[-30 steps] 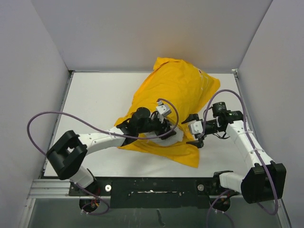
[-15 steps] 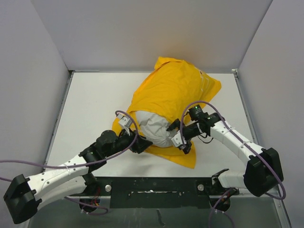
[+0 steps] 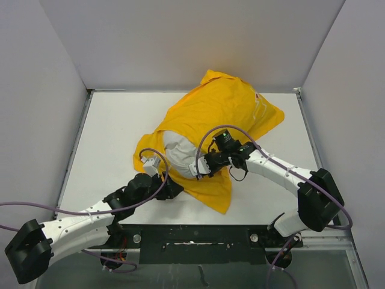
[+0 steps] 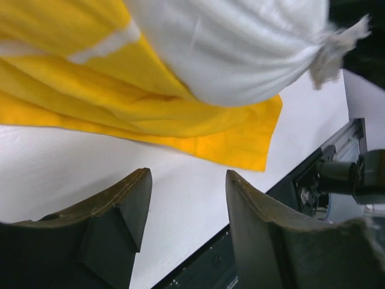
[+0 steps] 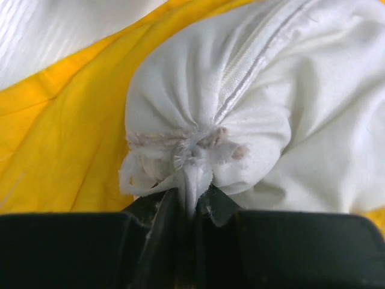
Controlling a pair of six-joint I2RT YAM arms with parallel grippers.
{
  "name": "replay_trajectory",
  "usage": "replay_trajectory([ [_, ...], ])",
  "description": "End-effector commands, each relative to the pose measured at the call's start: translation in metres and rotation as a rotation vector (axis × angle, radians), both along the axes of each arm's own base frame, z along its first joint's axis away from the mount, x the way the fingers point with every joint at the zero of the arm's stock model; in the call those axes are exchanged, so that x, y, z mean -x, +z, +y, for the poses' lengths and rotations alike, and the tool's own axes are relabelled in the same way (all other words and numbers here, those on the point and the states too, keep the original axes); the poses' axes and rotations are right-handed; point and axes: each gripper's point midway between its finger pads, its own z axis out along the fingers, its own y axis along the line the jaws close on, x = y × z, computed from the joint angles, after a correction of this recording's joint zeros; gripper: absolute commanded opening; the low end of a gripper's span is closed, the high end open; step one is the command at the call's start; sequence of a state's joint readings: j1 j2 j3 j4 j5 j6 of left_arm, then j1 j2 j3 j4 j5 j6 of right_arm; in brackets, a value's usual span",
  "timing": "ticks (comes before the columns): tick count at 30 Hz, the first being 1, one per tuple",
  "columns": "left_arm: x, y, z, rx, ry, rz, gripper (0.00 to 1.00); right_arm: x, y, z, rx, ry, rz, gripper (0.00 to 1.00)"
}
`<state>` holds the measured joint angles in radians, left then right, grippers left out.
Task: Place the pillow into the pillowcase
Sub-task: Stuff the pillow into the pillowcase.
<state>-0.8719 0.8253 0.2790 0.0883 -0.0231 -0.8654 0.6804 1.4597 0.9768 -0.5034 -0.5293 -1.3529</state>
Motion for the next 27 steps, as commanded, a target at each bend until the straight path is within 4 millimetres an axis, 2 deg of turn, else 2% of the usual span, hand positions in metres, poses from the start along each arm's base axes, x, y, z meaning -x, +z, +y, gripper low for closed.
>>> replay_trajectory([
  [1, -0.025, 0.012, 0.001, 0.094, 0.150, -0.024, 0.52, -0.029, 0.048, 0.025, -0.205, -0.234, 0.091, 0.02],
  [6, -0.040, 0.018, 0.011, 0.176, 0.269, -0.045, 0.55, -0.033, 0.046, 0.022, -0.303, -0.345, 0.262, 0.00],
  [9, -0.046, 0.034, 0.004, 0.231, 0.268, -0.080, 0.55, -0.037, 0.041, 0.022, -0.326, -0.391, 0.331, 0.00],
  [12, -0.049, 0.041, -0.005, 0.288, 0.257, -0.086, 0.55, -0.035, 0.040, 0.028, -0.345, -0.401, 0.385, 0.00],
  [18, -0.057, 0.037, -0.023, 0.347, 0.267, -0.054, 0.58, -0.029, 0.038, 0.040, -0.355, -0.394, 0.448, 0.00],
  [22, -0.067, 0.032, -0.037, 0.324, 0.281, -0.073, 0.60, -0.028, 0.036, 0.042, -0.352, -0.396, 0.465, 0.00],
  [27, -0.082, 0.026, -0.044, 0.335, 0.326, -0.096, 0.61, -0.026, 0.033, 0.041, -0.346, -0.397, 0.471, 0.00],
])
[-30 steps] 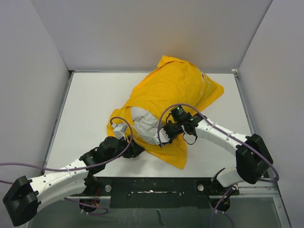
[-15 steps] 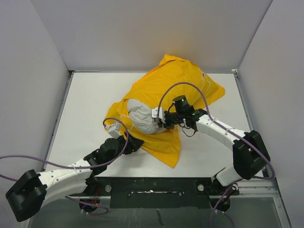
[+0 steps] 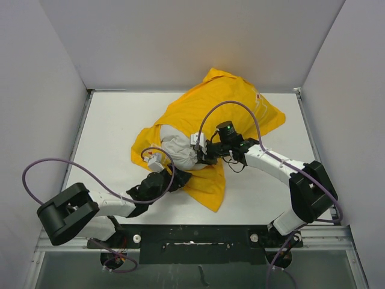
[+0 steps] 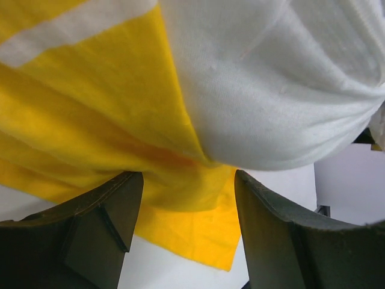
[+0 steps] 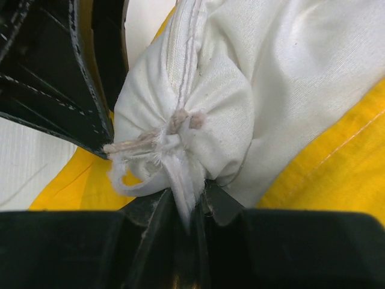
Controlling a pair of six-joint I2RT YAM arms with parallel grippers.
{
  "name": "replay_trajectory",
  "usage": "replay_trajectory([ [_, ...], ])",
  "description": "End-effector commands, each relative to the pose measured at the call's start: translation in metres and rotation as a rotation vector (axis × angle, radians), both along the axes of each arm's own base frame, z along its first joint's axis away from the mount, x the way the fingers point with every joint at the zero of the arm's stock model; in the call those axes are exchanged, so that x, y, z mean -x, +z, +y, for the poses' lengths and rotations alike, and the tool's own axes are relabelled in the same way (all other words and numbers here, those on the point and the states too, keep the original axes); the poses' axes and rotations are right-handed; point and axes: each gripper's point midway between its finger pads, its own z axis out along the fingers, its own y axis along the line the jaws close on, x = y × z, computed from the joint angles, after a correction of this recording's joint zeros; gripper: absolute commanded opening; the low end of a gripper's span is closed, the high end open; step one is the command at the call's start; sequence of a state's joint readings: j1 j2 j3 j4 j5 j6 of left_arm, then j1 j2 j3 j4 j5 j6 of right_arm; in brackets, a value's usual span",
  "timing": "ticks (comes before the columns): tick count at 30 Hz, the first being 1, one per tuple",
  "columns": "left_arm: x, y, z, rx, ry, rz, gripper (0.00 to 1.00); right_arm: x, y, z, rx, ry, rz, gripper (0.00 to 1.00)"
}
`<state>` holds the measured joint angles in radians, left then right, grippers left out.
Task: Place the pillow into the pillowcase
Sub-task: Stuff the pillow into the pillowcase.
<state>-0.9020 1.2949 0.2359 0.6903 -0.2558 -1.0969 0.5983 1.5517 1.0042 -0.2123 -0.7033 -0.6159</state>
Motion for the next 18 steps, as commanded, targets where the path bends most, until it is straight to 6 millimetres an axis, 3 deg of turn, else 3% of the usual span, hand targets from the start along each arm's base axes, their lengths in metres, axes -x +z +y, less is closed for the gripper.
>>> replay_trajectory([
  [1, -0.029, 0.049, -0.019, 0.158, 0.066, -0.138, 0.61, -0.002, 0.016, 0.013, -0.062, 0.018, -0.018, 0.00],
  [9, -0.039, 0.038, -0.023, 0.143, 0.124, -0.068, 0.56, -0.001, 0.011, 0.014, -0.055, 0.021, -0.006, 0.00],
  [14, -0.042, 0.012, -0.011, 0.062, 0.223, 0.064, 0.39, -0.001, 0.008, 0.014, -0.051, 0.023, 0.001, 0.00],
  [18, -0.043, 0.006, -0.002, 0.040, 0.258, 0.060, 0.25, 0.000, 0.007, 0.014, -0.048, 0.024, 0.004, 0.00],
])
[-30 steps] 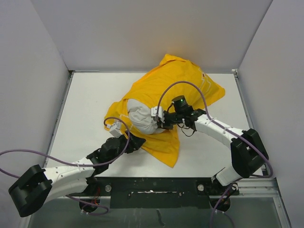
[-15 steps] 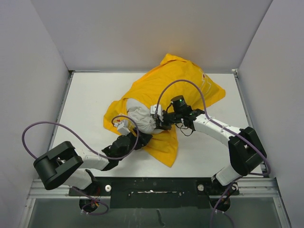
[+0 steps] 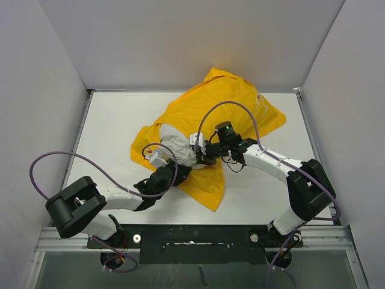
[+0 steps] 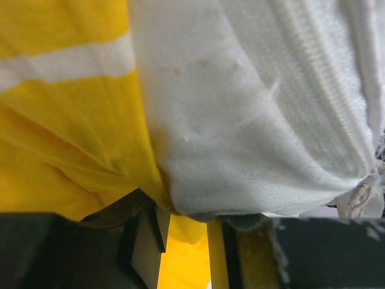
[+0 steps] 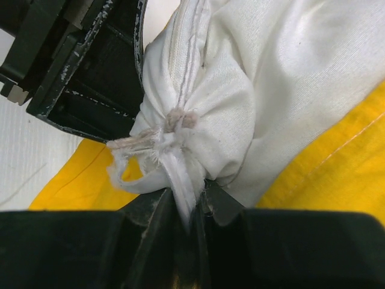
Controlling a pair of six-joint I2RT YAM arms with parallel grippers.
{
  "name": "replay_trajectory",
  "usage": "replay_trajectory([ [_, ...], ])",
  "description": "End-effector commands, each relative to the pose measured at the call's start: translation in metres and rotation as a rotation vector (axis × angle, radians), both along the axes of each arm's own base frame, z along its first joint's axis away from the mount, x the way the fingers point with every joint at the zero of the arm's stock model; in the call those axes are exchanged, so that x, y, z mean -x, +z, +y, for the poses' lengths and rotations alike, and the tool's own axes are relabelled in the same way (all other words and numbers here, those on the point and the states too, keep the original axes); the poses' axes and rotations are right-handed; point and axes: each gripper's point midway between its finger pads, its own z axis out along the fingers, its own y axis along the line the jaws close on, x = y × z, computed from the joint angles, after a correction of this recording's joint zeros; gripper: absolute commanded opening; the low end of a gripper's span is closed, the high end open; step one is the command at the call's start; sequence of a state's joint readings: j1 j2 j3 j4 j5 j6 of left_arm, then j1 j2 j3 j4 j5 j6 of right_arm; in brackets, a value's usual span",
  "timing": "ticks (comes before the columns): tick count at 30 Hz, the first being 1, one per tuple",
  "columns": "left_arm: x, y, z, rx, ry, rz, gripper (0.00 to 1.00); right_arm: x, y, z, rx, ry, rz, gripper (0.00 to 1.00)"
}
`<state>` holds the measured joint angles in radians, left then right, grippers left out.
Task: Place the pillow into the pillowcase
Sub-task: Stuff the pillow into the pillowcase.
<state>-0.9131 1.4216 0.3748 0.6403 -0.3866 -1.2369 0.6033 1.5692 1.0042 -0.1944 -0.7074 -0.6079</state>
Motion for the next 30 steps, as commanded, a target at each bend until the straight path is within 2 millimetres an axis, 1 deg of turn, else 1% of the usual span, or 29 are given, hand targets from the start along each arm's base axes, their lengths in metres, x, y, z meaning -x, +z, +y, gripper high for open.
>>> replay_trajectory([
  [1, -0.012, 0.001, 0.013, -0.018, 0.101, 0.000, 0.19, 0.001, 0.010, 0.011, -0.042, 0.022, -0.003, 0.00],
  [2, -0.013, 0.001, 0.013, -0.027, 0.098, -0.014, 0.09, 0.001, 0.008, 0.011, -0.038, 0.023, -0.003, 0.00],
  [3, -0.014, 0.003, 0.012, -0.030, 0.092, -0.031, 0.01, 0.001, 0.007, 0.011, -0.032, 0.021, -0.005, 0.00],
  [4, -0.015, 0.005, 0.012, -0.035, 0.082, -0.050, 0.00, 0.000, 0.007, 0.011, -0.027, 0.017, -0.010, 0.00],
  [6, -0.013, 0.009, 0.009, -0.030, 0.052, -0.077, 0.00, -0.005, 0.005, 0.009, -0.011, -0.002, -0.022, 0.00],
  [9, -0.004, 0.016, 0.004, -0.030, -0.024, -0.112, 0.00, -0.015, 0.003, 0.006, 0.015, -0.054, -0.045, 0.00],
  [11, 0.006, 0.018, 0.000, -0.028, -0.089, -0.125, 0.00, -0.024, 0.002, 0.004, 0.031, -0.091, -0.056, 0.00],
  [17, 0.036, 0.014, 0.003, -0.042, -0.238, -0.153, 0.00, -0.049, 0.002, 0.000, 0.080, -0.203, -0.082, 0.00],
  [21, 0.052, 0.024, 0.001, -0.028, -0.331, -0.198, 0.00, -0.052, 0.003, 0.003, 0.101, -0.211, -0.086, 0.00],
  [22, 0.057, 0.030, 0.000, -0.022, -0.361, -0.219, 0.00, -0.052, 0.003, 0.004, 0.108, -0.207, -0.088, 0.00],
  [25, 0.070, 0.056, -0.004, -0.018, -0.460, -0.329, 0.00, -0.051, -0.001, 0.007, 0.167, -0.205, -0.097, 0.00],
  [28, 0.086, 0.087, -0.005, -0.019, -0.551, -0.424, 0.00, -0.050, -0.013, 0.008, 0.288, -0.175, -0.137, 0.00],
  [30, 0.095, 0.109, -0.003, -0.011, -0.589, -0.485, 0.00, -0.048, -0.022, 0.010, 0.317, -0.166, -0.129, 0.00],
])
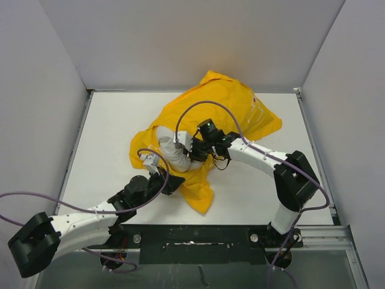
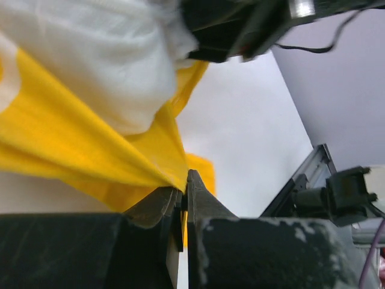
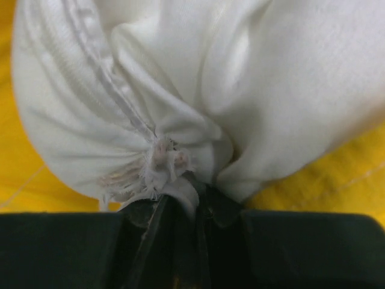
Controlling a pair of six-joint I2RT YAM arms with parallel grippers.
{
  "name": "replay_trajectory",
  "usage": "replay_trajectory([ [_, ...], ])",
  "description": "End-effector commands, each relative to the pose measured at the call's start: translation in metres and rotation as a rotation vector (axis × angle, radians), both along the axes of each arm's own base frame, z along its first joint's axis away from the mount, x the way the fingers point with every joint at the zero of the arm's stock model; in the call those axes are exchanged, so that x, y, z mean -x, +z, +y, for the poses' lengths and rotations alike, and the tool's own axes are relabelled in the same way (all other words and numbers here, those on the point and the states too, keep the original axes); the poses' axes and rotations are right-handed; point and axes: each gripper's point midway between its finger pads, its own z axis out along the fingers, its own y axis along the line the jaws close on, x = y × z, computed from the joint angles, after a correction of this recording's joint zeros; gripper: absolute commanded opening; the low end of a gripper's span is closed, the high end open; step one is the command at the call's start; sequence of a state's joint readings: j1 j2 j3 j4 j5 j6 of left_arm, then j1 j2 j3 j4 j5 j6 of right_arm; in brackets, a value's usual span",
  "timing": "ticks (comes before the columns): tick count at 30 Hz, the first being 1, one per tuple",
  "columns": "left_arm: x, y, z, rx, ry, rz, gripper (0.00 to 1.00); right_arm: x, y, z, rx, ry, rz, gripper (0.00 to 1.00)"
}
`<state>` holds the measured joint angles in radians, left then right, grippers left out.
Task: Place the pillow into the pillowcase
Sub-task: Stuff the pillow into the pillowcase.
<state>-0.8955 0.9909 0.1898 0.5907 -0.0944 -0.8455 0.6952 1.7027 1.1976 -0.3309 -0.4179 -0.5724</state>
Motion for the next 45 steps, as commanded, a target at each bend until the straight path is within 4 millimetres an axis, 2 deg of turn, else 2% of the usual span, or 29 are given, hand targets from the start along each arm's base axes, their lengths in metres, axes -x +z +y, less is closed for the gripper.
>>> replay_trajectory([
  [1, 0.037, 0.079, -0.019, 0.100, -0.253, -0.208, 0.00, -0.017, -0.015, -0.003, 0.124, -0.023, -0.071, 0.00],
  [3, 0.046, 0.099, -0.014, 0.146, -0.275, -0.257, 0.00, -0.008, -0.034, 0.000, 0.135, -0.003, -0.009, 0.00],
  [5, 0.051, 0.109, -0.009, 0.178, -0.280, -0.281, 0.00, 0.014, -0.053, 0.004, 0.127, 0.074, 0.089, 0.00],
  [7, 0.051, 0.108, -0.004, 0.186, -0.259, -0.280, 0.00, 0.044, -0.061, 0.008, 0.094, 0.184, 0.202, 0.00],
  [8, 0.050, 0.102, -0.001, 0.174, -0.243, -0.267, 0.00, 0.060, -0.060, 0.009, 0.075, 0.251, 0.250, 0.01],
  [9, 0.048, 0.096, 0.002, 0.161, -0.223, -0.250, 0.00, 0.077, -0.054, 0.009, 0.043, 0.325, 0.294, 0.07],
  [10, 0.046, 0.086, 0.004, 0.147, -0.206, -0.228, 0.00, 0.093, -0.042, 0.011, -0.011, 0.412, 0.323, 0.16],
  [12, 0.045, 0.074, 0.007, 0.142, -0.190, -0.204, 0.00, 0.114, -0.016, 0.007, -0.071, 0.562, 0.296, 0.39],
  [13, 0.045, 0.069, 0.007, 0.144, -0.188, -0.194, 0.00, 0.120, -0.001, 0.005, -0.089, 0.604, 0.273, 0.48],
  [15, 0.047, 0.062, 0.007, 0.143, -0.195, -0.182, 0.00, 0.130, 0.027, -0.002, -0.099, 0.668, 0.233, 0.58],
  [18, 0.049, 0.059, 0.007, 0.136, -0.209, -0.179, 0.00, 0.137, 0.074, -0.007, -0.125, 0.734, 0.158, 0.65],
  [21, 0.052, 0.060, 0.005, 0.131, -0.231, -0.190, 0.00, 0.141, 0.113, -0.008, -0.158, 0.761, 0.089, 0.70],
  [24, 0.056, 0.061, 0.002, 0.129, -0.262, -0.203, 0.00, 0.136, 0.140, 0.000, -0.201, 0.748, -0.001, 0.74],
  [26, 0.058, 0.064, 0.000, 0.138, -0.283, -0.213, 0.00, 0.136, 0.146, 0.011, -0.223, 0.753, -0.036, 0.74],
  [29, 0.060, 0.068, -0.005, 0.137, -0.310, -0.220, 0.00, 0.130, 0.125, 0.033, -0.174, 0.728, -0.012, 0.69],
  [34, 0.066, 0.079, -0.009, 0.152, -0.357, -0.258, 0.00, 0.089, 0.069, 0.041, -0.049, 0.586, 0.002, 0.58],
  [35, 0.068, 0.082, -0.010, 0.159, -0.367, -0.268, 0.00, 0.081, 0.058, 0.040, -0.032, 0.553, 0.003, 0.53],
  [38, 0.072, 0.088, -0.013, 0.172, -0.398, -0.289, 0.00, 0.060, 0.030, 0.040, 0.004, 0.459, -0.001, 0.24],
  [41, 0.074, 0.097, -0.019, 0.174, -0.428, -0.302, 0.00, 0.064, 0.000, 0.048, 0.008, 0.378, 0.053, 0.02],
  [45, 0.080, 0.115, -0.034, 0.196, -0.494, -0.324, 0.00, 0.063, -0.052, 0.058, 0.053, 0.166, 0.039, 0.00],
])
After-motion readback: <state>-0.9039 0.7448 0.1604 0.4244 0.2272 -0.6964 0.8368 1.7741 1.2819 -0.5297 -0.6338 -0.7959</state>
